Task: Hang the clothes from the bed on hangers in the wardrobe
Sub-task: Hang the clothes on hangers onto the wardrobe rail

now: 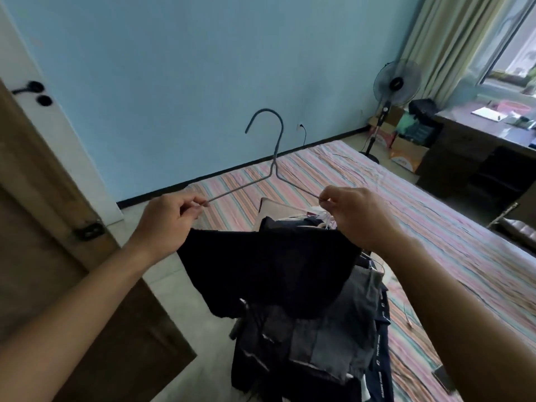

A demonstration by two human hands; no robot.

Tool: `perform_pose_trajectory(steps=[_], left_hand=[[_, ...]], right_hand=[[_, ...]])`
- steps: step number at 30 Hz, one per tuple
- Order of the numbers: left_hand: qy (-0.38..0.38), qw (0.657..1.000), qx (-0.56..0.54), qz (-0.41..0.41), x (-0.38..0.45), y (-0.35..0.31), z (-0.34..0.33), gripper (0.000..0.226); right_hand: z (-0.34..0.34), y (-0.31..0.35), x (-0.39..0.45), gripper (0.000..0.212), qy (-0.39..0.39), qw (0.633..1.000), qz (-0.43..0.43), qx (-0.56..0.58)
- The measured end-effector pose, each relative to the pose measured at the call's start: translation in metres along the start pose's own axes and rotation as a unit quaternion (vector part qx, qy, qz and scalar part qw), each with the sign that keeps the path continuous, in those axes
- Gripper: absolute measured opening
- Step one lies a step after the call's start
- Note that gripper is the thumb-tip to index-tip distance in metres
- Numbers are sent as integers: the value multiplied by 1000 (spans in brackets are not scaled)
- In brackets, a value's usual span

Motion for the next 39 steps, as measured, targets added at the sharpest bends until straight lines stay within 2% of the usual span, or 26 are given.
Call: perform_pose_trajectory(steps=[3, 9, 12, 17, 22, 29, 33, 39], left_hand=[[-41, 999, -4, 0, -22, -4, 46, 14], [-97, 995, 11, 33, -69, -4, 128, 14], [-120, 991, 30, 47, -96, -1, 160, 10], [-153, 985, 49, 62, -135, -6, 199, 17], [-216, 971, 18, 96, -169, -6, 234, 23], [-335, 925, 100, 151, -221, -36, 269, 16], [-363, 902, 145, 184, -252, -46, 280, 16], [-420, 859, 186, 228, -307, -65, 292, 20]], right_hand=[[9, 36, 1, 14, -9, 1000, 23, 14], [20, 116, 4, 8, -3, 995, 57, 81], [19, 152, 8, 10, -13, 989, 102, 109], [11, 205, 13, 13, 33, 970, 183, 156], [7, 259, 21, 11, 72, 940, 274, 188], [-3, 333, 17, 10, 135, 887, 377, 228], [-15, 366, 14, 14, 185, 856, 413, 249], [-13, 418, -11, 17, 203, 798, 496, 276]])
Point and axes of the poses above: each hand's wrist, its own x-axis towards the middle knuckle, its own z-axis out of the back of the hand, y = z × x, the point moved 7 cm from there along x, towards the middle knuckle, and after that the axes turned 9 degrees about -z, right-handed, at the moved point
